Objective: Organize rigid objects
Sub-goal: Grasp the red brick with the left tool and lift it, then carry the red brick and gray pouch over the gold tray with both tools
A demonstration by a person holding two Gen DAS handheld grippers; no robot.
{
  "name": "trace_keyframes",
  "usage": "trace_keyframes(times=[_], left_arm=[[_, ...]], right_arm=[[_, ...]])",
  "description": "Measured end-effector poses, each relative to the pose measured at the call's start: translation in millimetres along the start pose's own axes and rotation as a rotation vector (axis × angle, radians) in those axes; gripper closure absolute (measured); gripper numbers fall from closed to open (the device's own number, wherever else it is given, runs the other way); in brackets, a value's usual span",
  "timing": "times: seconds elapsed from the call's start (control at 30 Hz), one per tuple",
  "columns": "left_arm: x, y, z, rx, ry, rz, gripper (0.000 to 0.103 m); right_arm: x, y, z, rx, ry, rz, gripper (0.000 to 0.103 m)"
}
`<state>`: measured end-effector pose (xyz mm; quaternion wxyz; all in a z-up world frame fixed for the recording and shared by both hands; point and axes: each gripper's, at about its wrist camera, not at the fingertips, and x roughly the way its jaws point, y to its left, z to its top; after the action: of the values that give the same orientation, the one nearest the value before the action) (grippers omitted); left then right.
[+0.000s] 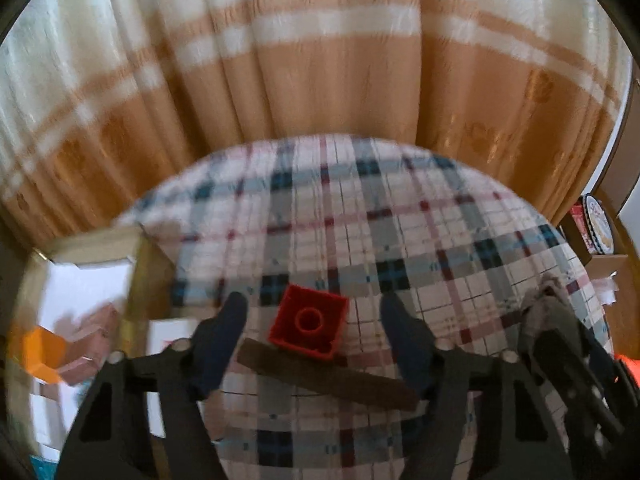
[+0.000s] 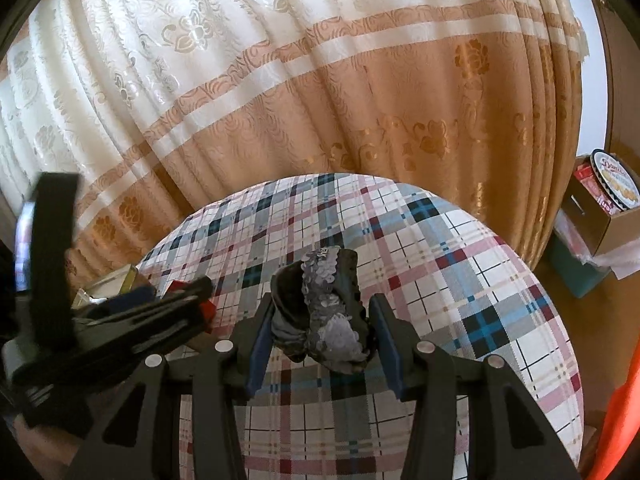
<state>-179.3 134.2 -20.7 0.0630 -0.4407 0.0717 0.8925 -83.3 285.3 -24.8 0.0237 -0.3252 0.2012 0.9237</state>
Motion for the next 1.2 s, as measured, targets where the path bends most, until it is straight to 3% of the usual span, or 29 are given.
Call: trace_keyframes(times=[0.07, 0.1, 0.13, 0.23, 0.43, 0.57, 0.77, 1.2], left_arm=[[11.7, 2.8, -0.7, -0.025, 0.046, -0.022, 0.047], [15.0, 3.2, -1.4, -0.026, 0.056, -0.017, 0.065], [17.4, 4.0, -2.3, -0.024, 0.061, -0.02, 0.072], [13.9, 9.5, -4.3, -0.046, 0.037, -0.067, 0.073], [-37.2, 22.3, -5.8, -0.073, -0.155, -0.162, 0.072], [-67.5, 37.4, -18.5, -0.108, -0.214, -0.218, 0.072], [-81.2, 41.2, -43.9, -0.073, -0.22, -0.209, 0.072], [-108.4, 63.8, -63.5, -0.043, -0.254, -0.14, 0.072]], right_arm=[[0.1, -0.5, -0.2, 0.003, 0.0, 0.004, 0.054], [0.2, -0.6, -0.1, 0.002, 0.001, 0.005, 0.054], [0.4, -0.6, -0.2, 0.003, 0.003, 0.006, 0.054], [0.3, -1.5, 0.5, 0.007, 0.0, 0.001, 0.054], [-3.6, -4.1, 1.1, 0.023, -0.021, -0.003, 0.054], [-3.5, -4.7, 2.0, 0.027, -0.023, -0.022, 0.054], [-3.8, -3.7, 2.3, 0.018, -0.029, -0.057, 0.054], [-10.0, 12.9, -0.1, -0.079, -0.08, -0.195, 0.054]])
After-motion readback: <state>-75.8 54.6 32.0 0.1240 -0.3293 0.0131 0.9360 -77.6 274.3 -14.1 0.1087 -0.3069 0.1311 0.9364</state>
